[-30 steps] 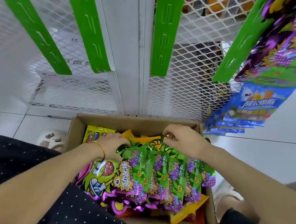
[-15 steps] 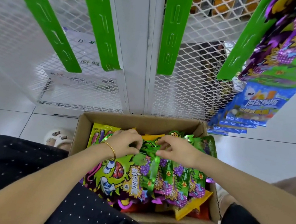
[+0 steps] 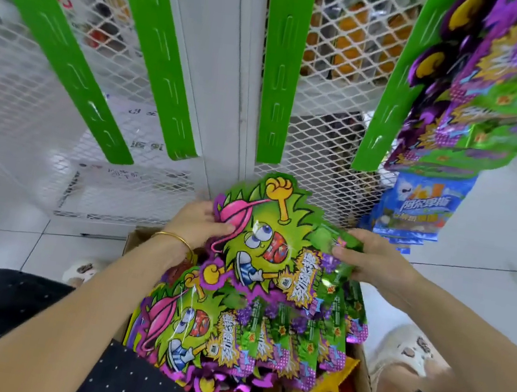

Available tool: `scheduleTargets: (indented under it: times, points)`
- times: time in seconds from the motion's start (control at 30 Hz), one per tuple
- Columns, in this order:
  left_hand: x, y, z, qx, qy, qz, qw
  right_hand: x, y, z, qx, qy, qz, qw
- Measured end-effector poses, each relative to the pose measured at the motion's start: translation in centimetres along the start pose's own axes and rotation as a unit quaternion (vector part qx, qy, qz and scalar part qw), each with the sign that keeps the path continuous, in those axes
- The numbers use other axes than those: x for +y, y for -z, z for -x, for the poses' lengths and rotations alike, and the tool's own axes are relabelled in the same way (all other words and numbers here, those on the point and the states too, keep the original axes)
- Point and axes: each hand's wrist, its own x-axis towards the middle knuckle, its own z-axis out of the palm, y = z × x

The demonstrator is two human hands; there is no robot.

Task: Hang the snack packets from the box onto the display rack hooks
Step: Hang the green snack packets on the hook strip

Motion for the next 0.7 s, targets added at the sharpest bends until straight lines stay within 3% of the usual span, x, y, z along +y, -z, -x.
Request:
scheduleTargets:
  times: [0.03,0.1,0.2,0.27,0.33,0.53,0.7]
  points:
    - [0.5,-0.2,0.1,0.000,-0.013,0.001,1.000,0.3,0.4,0.2,0.008,0.006,0.021,1.000]
    - [2.5,-0.9,0.8,0.001,-0.065,-0.034,0.997,0.3,1.5,0.7,0.069,0.057,0.165,0.982]
    - [7.1,-2.3,2.6,-0.032,-0.148,-0.116,0.982,-2.6,2.8,2.4,0.186,0.237,0.329,0.895]
    - [10.8,-3.6,4.3,-0.074,-0.217,-0.194,0.954,-6.3,2.8,4.2,0.205,0.379,0.381,0.818]
    - [14.6,-4.9,5.6,-0.116,-0.267,-0.252,0.923,-9.6,2.7,5.5,0.192,0.427,0.410,0.783]
    - [26.0,-7.8,8.7,-0.184,-0.345,-0.280,0.877,-18.9,7.0,10.2,0.151,0.380,0.291,0.865]
    - [35.0,-10.3,11.0,-0.173,-0.409,-0.292,0.847,-25.7,12.0,14.8,0.130,0.401,0.225,0.878]
